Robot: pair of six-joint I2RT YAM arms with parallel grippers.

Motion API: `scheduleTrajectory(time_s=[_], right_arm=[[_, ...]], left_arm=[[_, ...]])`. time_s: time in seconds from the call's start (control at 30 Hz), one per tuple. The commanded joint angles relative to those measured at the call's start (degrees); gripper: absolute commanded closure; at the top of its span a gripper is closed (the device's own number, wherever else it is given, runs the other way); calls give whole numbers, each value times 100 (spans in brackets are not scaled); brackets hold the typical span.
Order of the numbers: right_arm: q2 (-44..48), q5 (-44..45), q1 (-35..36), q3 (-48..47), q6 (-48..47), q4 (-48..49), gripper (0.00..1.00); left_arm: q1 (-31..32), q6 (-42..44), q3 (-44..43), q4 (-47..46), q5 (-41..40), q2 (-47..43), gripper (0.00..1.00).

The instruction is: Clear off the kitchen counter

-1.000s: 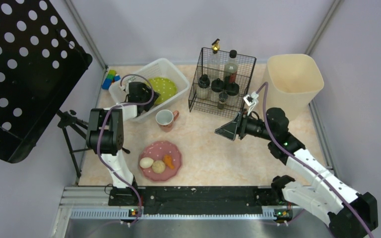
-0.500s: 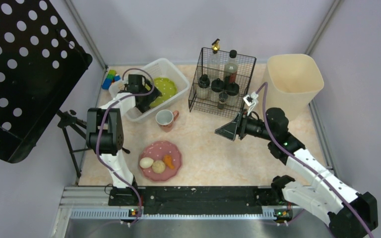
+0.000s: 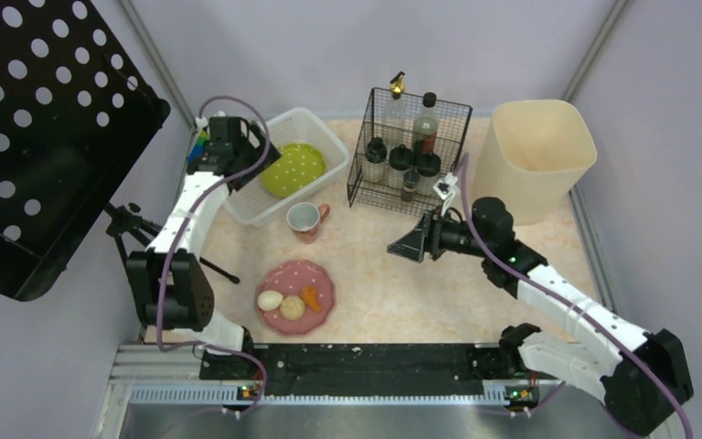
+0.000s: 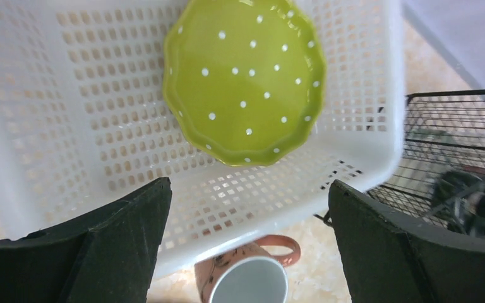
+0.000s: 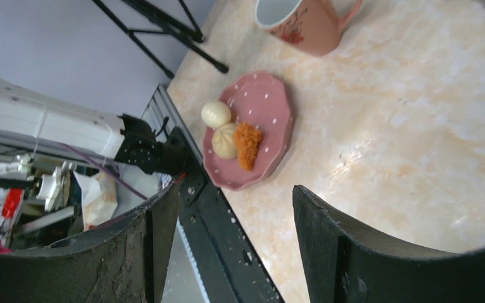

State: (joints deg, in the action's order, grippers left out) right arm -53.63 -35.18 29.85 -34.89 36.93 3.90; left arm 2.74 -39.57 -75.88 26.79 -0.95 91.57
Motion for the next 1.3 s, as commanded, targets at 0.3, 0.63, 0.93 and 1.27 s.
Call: scheduleTrajectory(time_s=[0.3, 0.63, 0.93, 1.27], right_arm=[[-1687, 827, 1547, -130, -396, 628, 35], [-3158, 1284, 2124, 19, 419, 1848, 42], [-4236, 1741, 2601, -383, 865, 2418, 48], [-4991, 2033, 2863, -776, 1035, 2611, 50]], left_arm=[[25, 638, 1160, 676, 535, -2473, 2], [25, 653, 2291, 874, 1108, -3797, 2], [25, 802, 2530, 1151, 1047, -4257, 2], [25, 870, 2707, 1200, 994, -4312, 2]])
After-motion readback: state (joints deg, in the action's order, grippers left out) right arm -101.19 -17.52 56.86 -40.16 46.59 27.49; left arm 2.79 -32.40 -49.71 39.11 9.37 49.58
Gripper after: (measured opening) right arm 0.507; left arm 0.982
